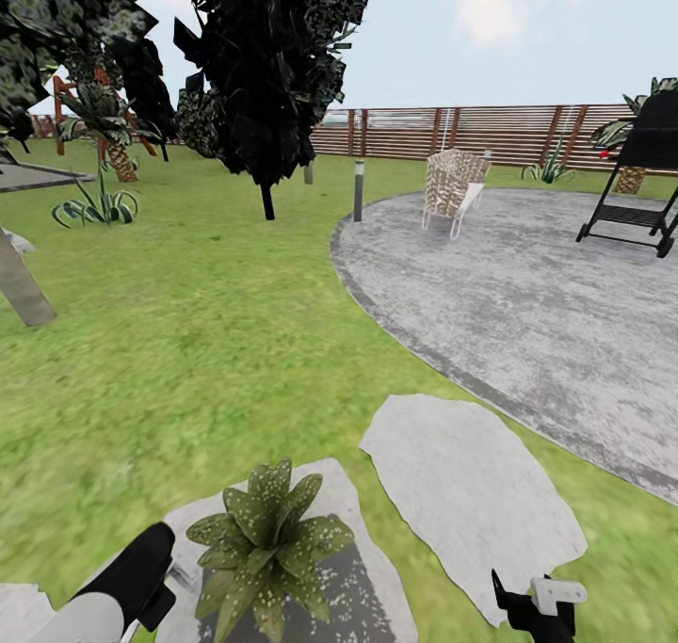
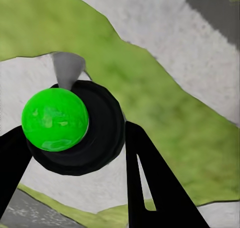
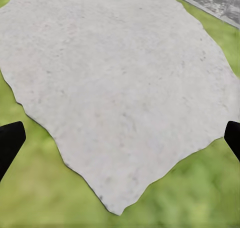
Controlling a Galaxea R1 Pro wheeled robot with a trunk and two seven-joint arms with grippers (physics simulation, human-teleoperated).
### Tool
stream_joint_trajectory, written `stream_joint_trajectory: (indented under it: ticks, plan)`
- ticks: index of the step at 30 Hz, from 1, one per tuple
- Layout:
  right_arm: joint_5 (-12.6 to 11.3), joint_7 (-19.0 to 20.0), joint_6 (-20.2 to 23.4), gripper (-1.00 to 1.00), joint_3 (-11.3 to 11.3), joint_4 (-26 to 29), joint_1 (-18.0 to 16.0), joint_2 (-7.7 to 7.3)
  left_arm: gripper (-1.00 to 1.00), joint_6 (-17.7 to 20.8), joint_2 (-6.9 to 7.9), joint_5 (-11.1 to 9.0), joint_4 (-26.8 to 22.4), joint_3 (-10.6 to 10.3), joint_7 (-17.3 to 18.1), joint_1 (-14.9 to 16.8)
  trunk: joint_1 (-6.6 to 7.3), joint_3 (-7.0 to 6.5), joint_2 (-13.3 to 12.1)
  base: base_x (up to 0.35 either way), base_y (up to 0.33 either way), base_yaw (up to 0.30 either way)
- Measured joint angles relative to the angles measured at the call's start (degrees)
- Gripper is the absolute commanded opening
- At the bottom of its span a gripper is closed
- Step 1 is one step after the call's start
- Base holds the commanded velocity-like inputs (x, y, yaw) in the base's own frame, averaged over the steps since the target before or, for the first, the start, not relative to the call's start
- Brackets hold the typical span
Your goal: Pick up the pesticide atomizer in the garden and spray insectifuge to fully cover both potted plants in the garden.
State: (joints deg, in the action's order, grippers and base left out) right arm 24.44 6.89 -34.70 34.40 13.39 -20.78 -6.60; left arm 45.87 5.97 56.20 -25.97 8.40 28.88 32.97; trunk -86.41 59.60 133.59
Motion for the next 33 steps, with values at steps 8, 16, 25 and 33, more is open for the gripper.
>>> stream_joint_trajectory:
  ticks: [8, 16, 25, 33]
  plan:
    - [0.0, 0.0, 0.0, 1.00, 0.0, 0.0, 0.0, 0.01, -1.00, 0.0, 0.02, -0.1, -0.3, 0.1, 0.0, -0.3, 0.01, 0.00, 0.0, 0.099, 0.133, 0.000]
    - [0.0, 0.0, 0.0, 1.00, 0.0, 0.0, 0.0, 0.02, -1.00, -0.1, -0.27, -0.2, -0.4, 0.1, -0.1, 0.0, -0.01, 0.00, 0.0, -0.032, -0.111, 0.000]
    - [0.0, 0.0, 0.0, 1.00, 0.0, 0.0, 0.0, 0.00, -1.00, 0.0, -0.34, -0.2, -0.6, 0.1, 0.3, 0.9, 0.00, 0.00, 0.0, -0.026, -0.035, 0.000]
    - [0.0, 0.0, 0.0, 1.00, 0.0, 0.0, 0.0, 0.00, -1.00, 0.1, -0.79, -0.3, 0.3, -0.5, 0.4, 4.0, 0.00, 0.00, 0.0, 0.000, 0.000, 0.000]
